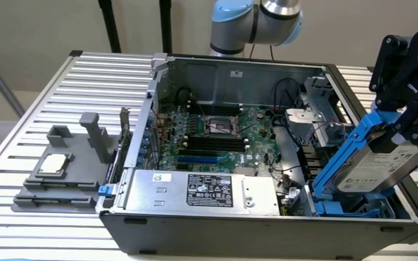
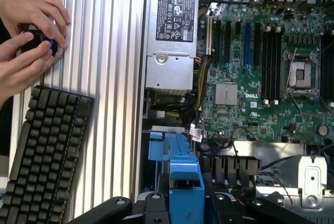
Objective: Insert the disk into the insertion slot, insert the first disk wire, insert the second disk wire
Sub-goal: 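Insert the disk into the insertion slot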
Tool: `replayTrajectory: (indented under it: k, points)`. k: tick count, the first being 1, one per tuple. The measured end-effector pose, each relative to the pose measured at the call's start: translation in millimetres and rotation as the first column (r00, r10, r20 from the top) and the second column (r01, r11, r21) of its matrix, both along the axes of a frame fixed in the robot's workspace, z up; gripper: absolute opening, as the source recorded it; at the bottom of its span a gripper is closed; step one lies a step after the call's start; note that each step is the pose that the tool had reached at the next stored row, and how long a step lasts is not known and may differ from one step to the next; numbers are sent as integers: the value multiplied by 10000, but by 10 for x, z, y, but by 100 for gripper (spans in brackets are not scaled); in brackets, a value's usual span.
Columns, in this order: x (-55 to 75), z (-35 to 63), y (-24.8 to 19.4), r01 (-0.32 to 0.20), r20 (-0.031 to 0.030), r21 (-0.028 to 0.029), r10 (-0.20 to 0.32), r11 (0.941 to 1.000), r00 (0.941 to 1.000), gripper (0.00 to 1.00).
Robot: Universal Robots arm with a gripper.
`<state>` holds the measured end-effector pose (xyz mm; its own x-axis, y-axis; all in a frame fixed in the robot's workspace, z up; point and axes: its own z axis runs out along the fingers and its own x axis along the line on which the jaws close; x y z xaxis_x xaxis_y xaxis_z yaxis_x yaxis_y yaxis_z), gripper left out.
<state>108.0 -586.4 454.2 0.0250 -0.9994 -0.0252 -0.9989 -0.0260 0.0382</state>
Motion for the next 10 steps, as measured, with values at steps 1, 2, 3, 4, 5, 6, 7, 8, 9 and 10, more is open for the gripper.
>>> replayTrajectory:
  k: [1, 2, 3, 4, 5, 6, 7, 8, 9, 10]
  points:
    - [1, -1, 0, -1, 0, 42, 1, 10000, 10000, 32]
    - [1, -2, 0, -2, 0, 79, 2, 10000, 10000, 32]
    - [3, -3, -1, -3, 0, 112, 3, 9999, 10000, 32]
    - [4, -5, -4, -2, 0, 140, 2, 9999, 10000, 32]
    - [5, -8, -8, -1, 0, 162, 1, 9999, 10000, 32]
    - [5, -14, -18, -1, 0, 186, 1, 9998, 10000, 32]
    - [5, -20, -30, -1, 0, 209, 1, 9998, 10000, 32]
    - [6, -27, -42, -1, 0, 231, 1, 9997, 10000, 32]
    - [7, -34, -51, -1, 0, 260, 1, 9997, 10000, 32]
    - [8, -40, -58, -2, 0, 297, 2, 9996, 10000, 32]
